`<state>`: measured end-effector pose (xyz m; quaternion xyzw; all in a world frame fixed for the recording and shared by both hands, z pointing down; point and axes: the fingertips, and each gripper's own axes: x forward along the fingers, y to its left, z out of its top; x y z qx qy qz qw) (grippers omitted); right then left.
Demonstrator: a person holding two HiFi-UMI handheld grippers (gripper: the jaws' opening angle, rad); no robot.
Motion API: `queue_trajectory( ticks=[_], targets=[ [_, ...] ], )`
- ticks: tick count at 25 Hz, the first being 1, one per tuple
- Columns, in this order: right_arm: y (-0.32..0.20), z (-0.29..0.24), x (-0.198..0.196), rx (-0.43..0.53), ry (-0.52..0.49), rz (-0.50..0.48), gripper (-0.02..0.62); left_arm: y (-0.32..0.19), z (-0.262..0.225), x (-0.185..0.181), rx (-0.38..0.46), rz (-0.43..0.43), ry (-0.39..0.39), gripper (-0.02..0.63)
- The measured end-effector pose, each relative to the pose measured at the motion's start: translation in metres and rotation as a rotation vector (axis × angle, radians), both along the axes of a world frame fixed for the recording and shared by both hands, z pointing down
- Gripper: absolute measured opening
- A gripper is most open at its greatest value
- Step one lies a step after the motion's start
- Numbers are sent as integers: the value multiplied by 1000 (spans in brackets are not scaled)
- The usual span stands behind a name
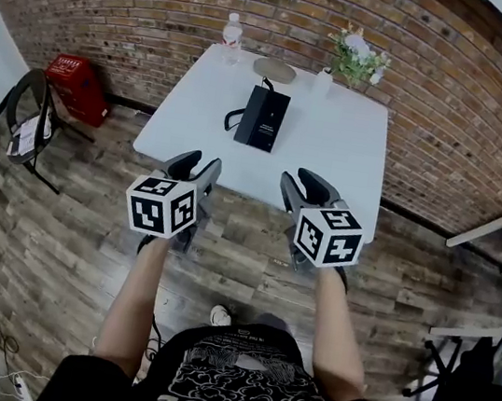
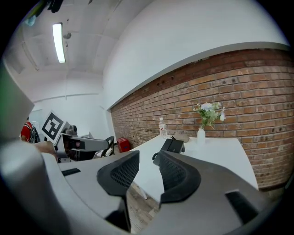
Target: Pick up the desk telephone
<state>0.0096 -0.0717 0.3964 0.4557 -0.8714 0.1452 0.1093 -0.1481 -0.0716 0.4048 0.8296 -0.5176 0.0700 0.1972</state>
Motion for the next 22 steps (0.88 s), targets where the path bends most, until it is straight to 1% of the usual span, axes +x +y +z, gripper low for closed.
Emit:
queue_trajectory(
  ticks=[4,11,17,22],
  targets=[
    [-13,6,-4,-12,4,3,126,-16,7,-4,-13,16,28,164],
    [-42,19,-10,-29,-14,3,143,-49,20,0,-31,56,28,175],
    [-88,38,-10,-60,-28,-1,163,-96,38,6,-74,82,44,176],
    [-131,56,-9,-98,-42,-4,179,-140,54,16,-114,126,49,189]
  ],
)
